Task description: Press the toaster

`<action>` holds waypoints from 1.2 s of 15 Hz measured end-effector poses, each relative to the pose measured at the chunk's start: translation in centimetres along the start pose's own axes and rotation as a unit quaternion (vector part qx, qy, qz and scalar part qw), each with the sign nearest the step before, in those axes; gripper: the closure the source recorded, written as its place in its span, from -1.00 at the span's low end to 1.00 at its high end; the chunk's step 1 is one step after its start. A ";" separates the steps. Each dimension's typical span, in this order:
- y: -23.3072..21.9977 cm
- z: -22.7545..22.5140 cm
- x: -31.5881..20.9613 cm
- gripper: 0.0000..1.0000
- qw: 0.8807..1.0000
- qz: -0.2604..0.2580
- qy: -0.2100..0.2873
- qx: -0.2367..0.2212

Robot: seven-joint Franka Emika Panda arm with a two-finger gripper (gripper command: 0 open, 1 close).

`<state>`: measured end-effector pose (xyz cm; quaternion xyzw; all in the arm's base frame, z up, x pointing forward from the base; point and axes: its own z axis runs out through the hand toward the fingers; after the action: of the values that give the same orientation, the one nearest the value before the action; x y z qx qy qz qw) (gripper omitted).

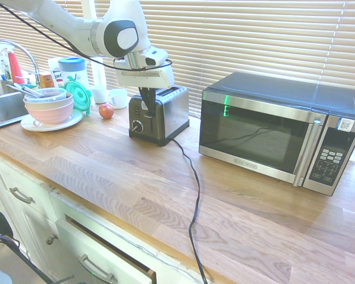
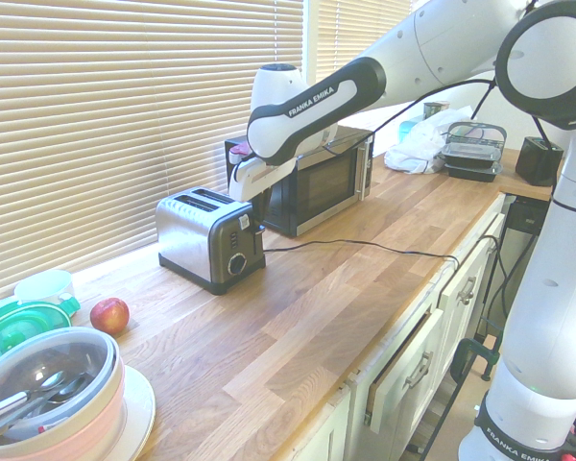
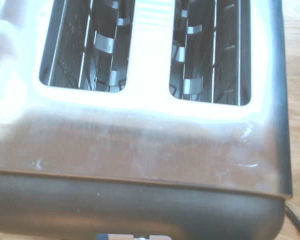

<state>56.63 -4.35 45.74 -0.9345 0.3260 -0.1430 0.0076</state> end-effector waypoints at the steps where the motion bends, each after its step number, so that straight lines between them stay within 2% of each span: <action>1: 0.0 0.1 -0.1 1.00 1.000 -0.001 0.001 0.000; 9: -0.1 -0.3 -2.6 1.00 1.000 -0.015 0.020 0.008; 18: -0.1 0.4 -3.0 1.00 1.000 -0.009 0.011 0.005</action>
<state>54.57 -2.53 44.58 -0.9357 0.3168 -0.1551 0.0072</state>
